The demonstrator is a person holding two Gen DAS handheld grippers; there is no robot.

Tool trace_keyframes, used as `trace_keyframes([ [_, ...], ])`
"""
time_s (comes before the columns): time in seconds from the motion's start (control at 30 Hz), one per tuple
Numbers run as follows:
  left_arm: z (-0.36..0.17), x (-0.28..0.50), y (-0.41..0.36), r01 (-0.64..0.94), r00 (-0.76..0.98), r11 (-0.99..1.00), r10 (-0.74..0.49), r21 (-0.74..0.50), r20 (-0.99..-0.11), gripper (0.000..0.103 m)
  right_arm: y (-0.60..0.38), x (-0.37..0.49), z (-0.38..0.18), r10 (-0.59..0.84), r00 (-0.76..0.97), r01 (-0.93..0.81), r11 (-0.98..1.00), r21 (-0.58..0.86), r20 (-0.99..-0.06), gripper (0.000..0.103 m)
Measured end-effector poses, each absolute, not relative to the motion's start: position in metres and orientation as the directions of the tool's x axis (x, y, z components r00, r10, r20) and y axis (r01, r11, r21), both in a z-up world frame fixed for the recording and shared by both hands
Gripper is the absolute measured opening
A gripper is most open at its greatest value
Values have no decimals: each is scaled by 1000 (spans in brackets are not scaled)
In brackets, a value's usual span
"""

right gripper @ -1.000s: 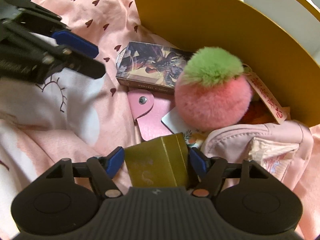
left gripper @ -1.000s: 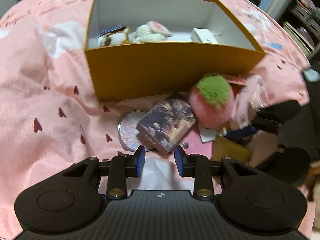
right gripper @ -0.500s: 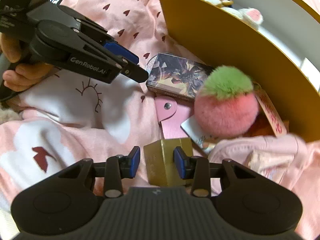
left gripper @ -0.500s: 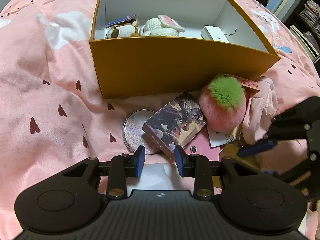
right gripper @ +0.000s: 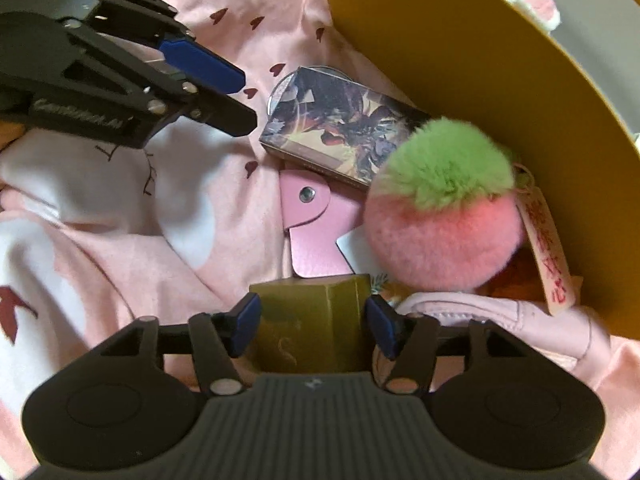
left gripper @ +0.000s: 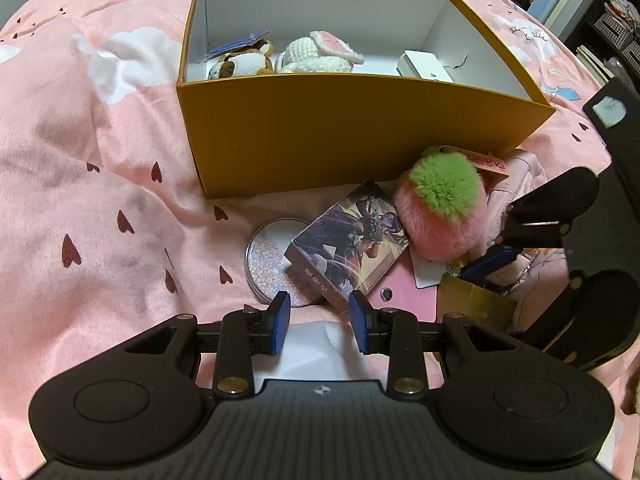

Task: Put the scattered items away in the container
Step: 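Grasp the small gold box with the right gripper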

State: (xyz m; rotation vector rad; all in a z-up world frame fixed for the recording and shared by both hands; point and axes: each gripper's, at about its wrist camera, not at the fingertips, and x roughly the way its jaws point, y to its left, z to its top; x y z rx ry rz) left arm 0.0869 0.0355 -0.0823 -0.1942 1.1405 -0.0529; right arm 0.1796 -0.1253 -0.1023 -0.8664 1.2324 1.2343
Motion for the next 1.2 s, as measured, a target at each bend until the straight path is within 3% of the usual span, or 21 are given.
trace_keyframes([
  [0.13,-81,86,35,-54,419,983,-138,-176,-898,37,-121,163,-112,180,-51,-988,133,76,-982,82],
  [0.23,-80,85,34,-49,423,983,-142,-179,-895,37,-120,145,-125,160,-11,-996,81,25,-987,85],
  [0.27,-80,85,34,-48,424,983,-142,-178,-895,37,-120,139,-129,149,18,-998,59,-9,-989,85],
  [0.33,-80,83,33,-45,426,983,-142,-177,-893,37,-119,130,-131,138,74,-997,50,-67,-988,71],
  [0.4,-80,81,34,-45,429,983,-143,-179,-892,37,-120,127,-128,133,122,-992,60,-115,-984,66],
  [0.63,-78,80,37,-62,447,981,-135,-181,-884,37,-131,120,-104,193,160,-986,74,-148,-968,64],
  [0.9,-73,80,44,-91,468,979,-119,-181,-876,37,-128,135,-56,394,138,-982,171,-75,-908,64],
  [1.03,-73,79,46,-95,469,979,-117,-181,-875,37,-105,139,-65,390,208,-967,217,-130,-897,64],
  [1.2,-74,78,46,-97,467,978,-117,-182,-876,37,-103,140,-82,380,171,-969,230,-87,-909,65],
])
